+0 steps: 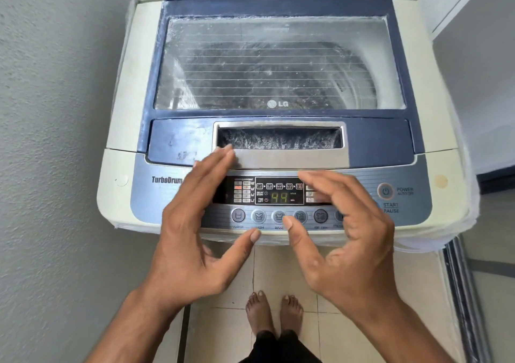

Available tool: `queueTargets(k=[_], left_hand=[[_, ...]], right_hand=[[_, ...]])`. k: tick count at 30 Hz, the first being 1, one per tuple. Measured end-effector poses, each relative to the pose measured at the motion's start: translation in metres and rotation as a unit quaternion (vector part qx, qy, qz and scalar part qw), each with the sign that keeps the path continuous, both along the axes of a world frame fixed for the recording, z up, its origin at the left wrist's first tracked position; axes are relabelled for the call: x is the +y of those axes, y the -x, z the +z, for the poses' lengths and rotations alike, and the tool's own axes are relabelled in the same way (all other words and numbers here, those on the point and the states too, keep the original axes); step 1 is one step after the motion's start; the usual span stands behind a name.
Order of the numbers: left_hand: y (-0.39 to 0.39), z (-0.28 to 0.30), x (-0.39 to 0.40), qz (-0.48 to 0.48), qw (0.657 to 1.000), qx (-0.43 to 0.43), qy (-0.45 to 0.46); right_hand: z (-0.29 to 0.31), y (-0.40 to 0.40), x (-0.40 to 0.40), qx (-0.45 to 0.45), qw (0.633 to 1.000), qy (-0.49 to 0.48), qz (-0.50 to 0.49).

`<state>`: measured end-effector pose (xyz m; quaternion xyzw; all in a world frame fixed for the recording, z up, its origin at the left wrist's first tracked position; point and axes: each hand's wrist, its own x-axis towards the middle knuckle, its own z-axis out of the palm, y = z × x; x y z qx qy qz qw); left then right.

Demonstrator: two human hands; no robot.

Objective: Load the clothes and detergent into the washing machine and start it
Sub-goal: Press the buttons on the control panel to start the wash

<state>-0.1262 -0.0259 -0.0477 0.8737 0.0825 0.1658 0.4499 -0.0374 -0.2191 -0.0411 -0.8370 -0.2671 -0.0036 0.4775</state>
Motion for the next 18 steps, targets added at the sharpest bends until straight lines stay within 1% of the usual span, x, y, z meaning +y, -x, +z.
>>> queueTargets(k=[3, 5, 12, 15, 18], left_hand=[[-0.009, -0.005, -0.018, -0.02, 0.997, -0.024, 0.067], [-0.017, -0.009, -0.024, -0.032, 0.995, -0.035, 0.09], [-0.027, -0.018, -0.022, -0.039, 0.995, -0.046, 0.084], [-0.027, -0.018, -0.02, -0.049, 0.992, -0.043, 0.105], [-0.028, -0.017, -0.019, -0.051, 0.993, -0.034, 0.104]], right_hand=[[-0.005, -0.01, 0.003, 0.004, 0.999, -0.033, 0.023], [-0.009, -0.014, 0.006, 0.009, 0.998, -0.055, 0.041], [-0.024, -0.019, 0.008, 0.009, 0.995, -0.072, 0.068], [-0.027, -0.019, 0.007, 0.019, 0.994, -0.081, 0.071], [-0.027, -0.019, 0.007, 0.019, 0.994, -0.081, 0.074]])
